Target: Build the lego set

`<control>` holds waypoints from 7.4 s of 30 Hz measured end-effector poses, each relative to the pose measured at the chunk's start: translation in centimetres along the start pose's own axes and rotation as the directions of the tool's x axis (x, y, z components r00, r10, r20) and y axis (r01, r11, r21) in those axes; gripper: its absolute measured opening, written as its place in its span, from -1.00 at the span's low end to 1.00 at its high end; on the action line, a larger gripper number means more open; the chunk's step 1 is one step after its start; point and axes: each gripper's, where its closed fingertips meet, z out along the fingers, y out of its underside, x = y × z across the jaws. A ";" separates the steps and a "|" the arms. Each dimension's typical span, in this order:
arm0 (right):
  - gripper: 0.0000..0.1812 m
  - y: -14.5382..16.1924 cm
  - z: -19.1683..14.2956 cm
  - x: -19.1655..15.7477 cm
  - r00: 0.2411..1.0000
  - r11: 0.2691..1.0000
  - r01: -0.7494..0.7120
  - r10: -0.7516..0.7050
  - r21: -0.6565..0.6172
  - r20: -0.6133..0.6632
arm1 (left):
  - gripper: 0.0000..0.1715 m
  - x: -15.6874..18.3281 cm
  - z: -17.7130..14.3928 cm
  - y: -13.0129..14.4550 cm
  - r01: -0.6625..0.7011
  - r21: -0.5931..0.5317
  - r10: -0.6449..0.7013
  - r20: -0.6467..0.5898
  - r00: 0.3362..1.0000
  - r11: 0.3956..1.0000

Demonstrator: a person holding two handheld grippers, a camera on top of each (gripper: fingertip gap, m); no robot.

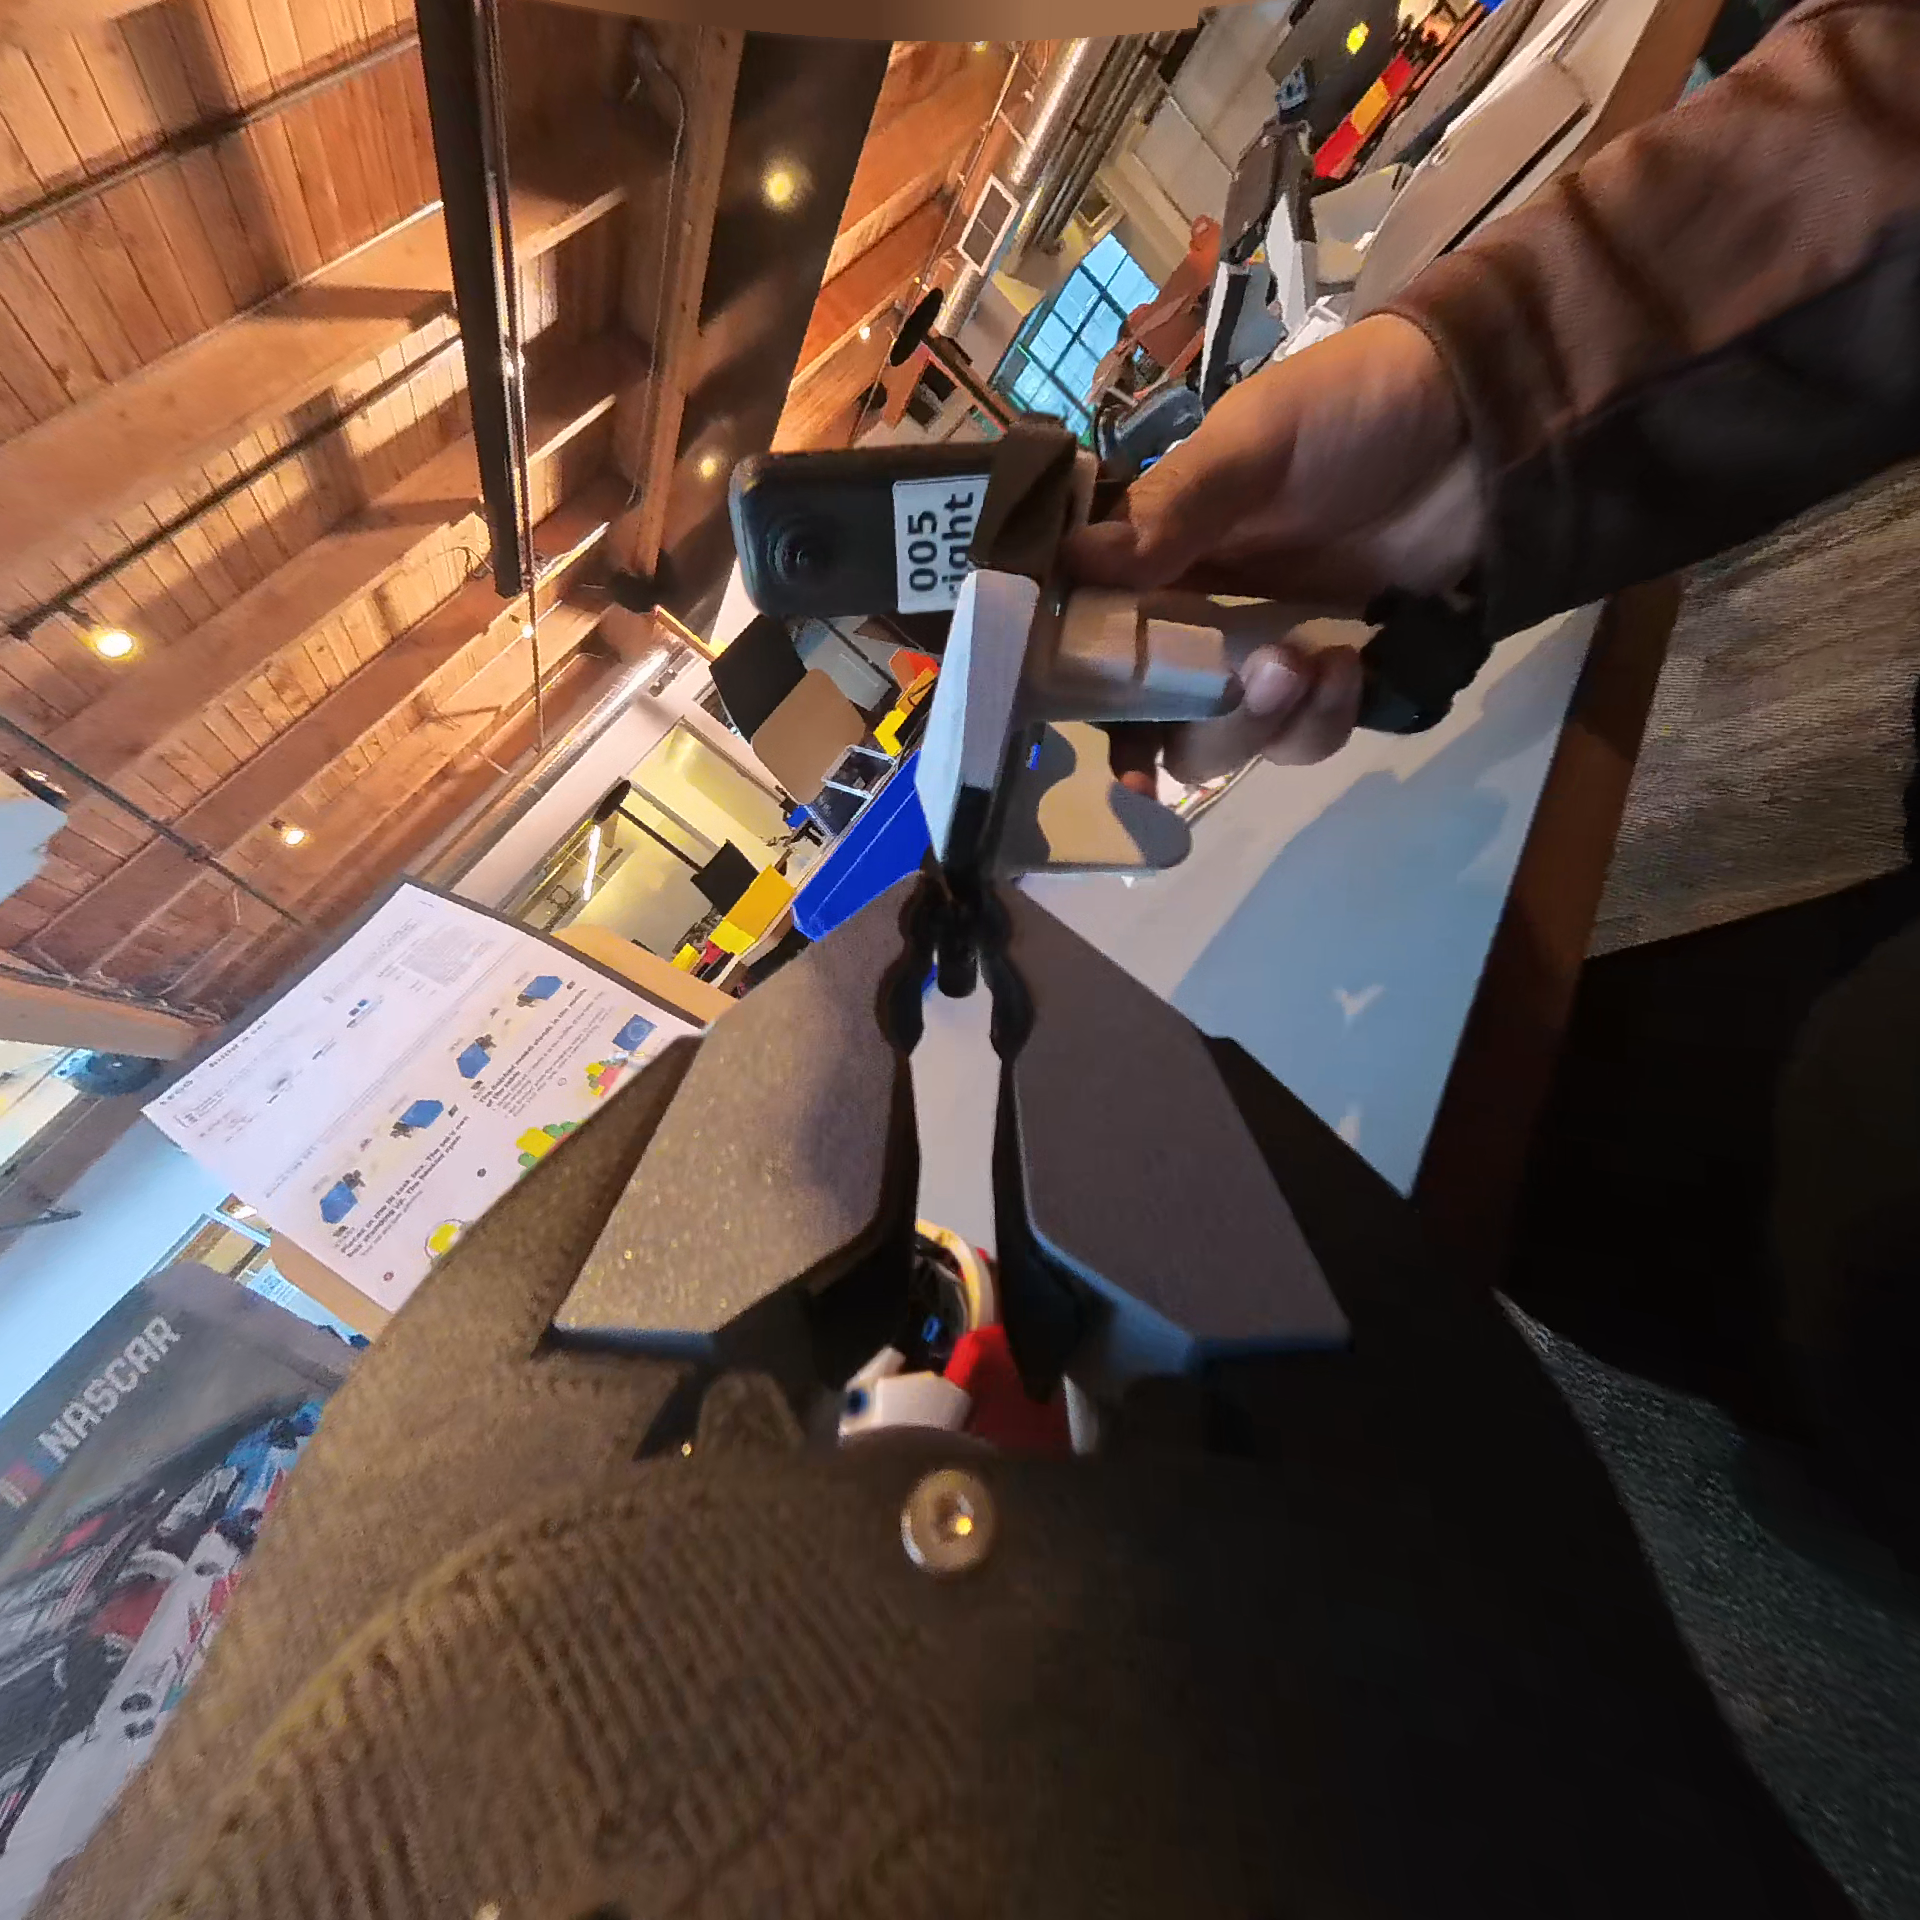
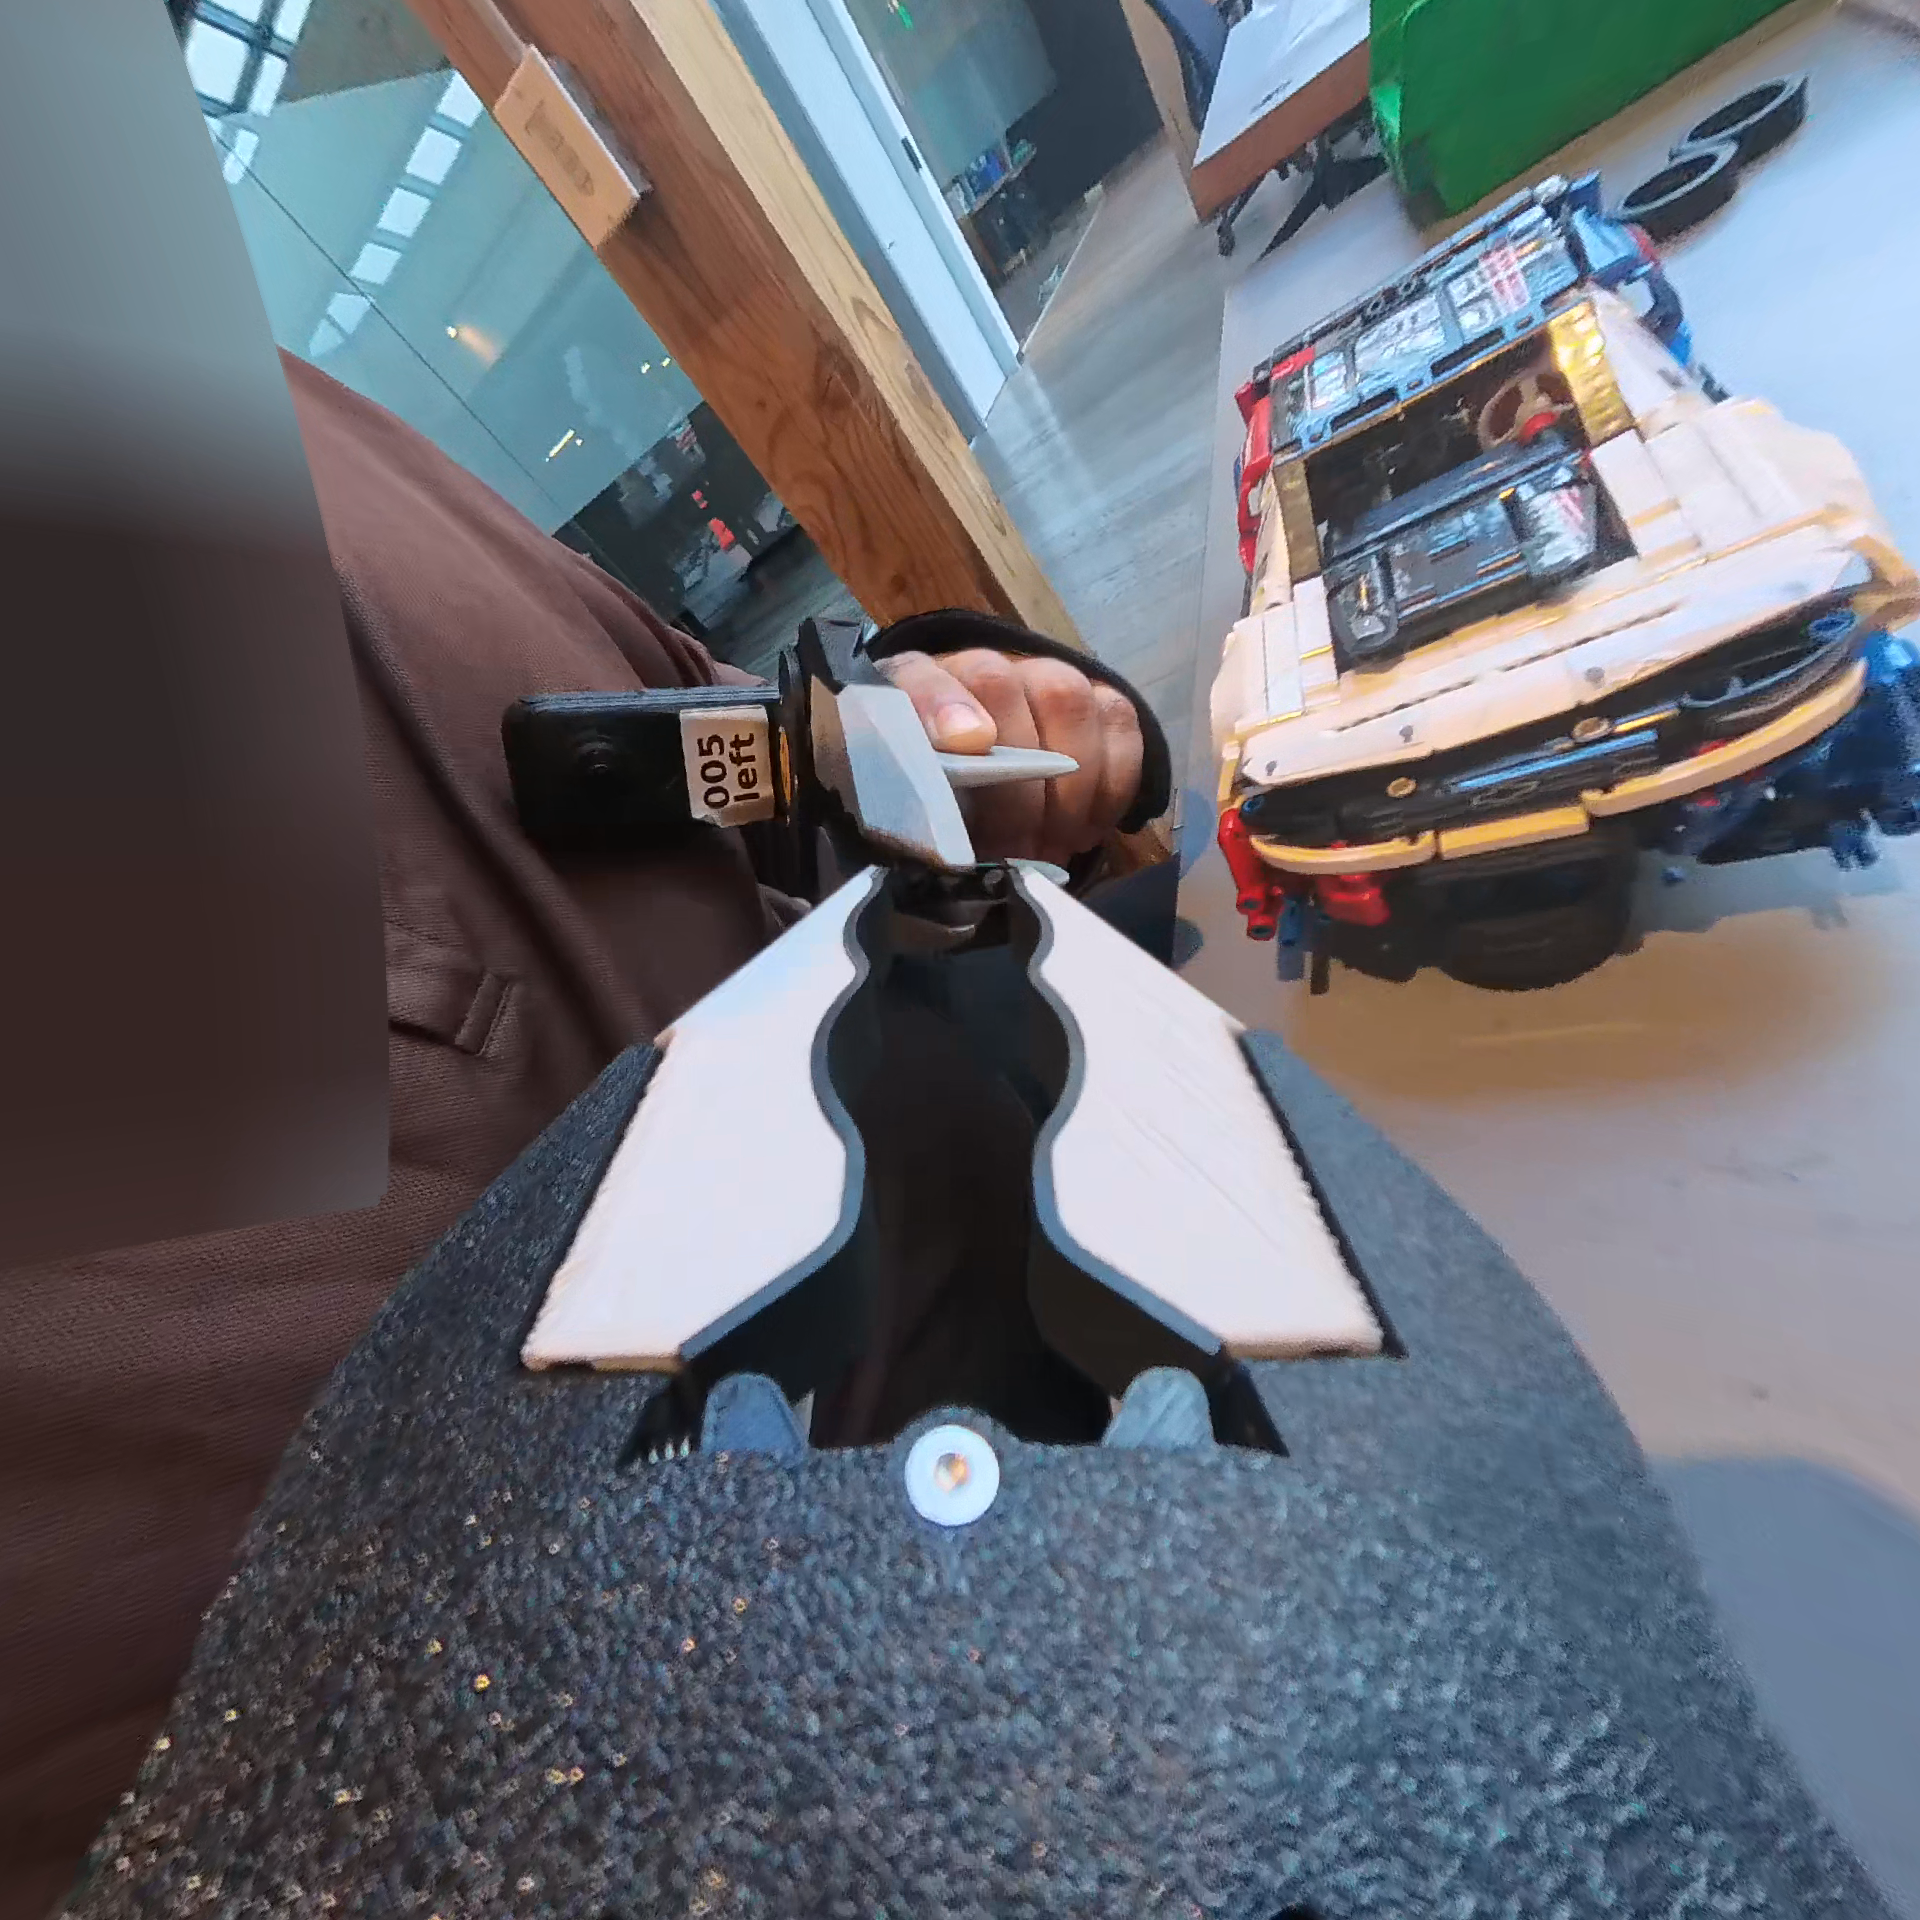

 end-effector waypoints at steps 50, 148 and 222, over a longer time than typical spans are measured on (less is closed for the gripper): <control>-0.77 1.2 -1.3 3.2 0.967 0.983 0.183 -0.176 0.024 -0.185 | -0.80 1.9 1.0 1.3 0.026 -0.059 -0.028 -0.039 0.999 0.998; -0.80 3.3 1.7 4.8 0.976 0.997 -0.055 0.043 -0.054 -0.215 | -0.91 2.2 -2.0 5.6 -0.045 -0.454 0.188 0.275 0.943 0.890; -0.95 4.8 -1.9 5.0 0.948 0.877 0.298 -0.227 -0.378 0.222 | -0.93 5.1 -0.2 6.3 0.102 -0.494 -0.166 -0.087 0.982 0.863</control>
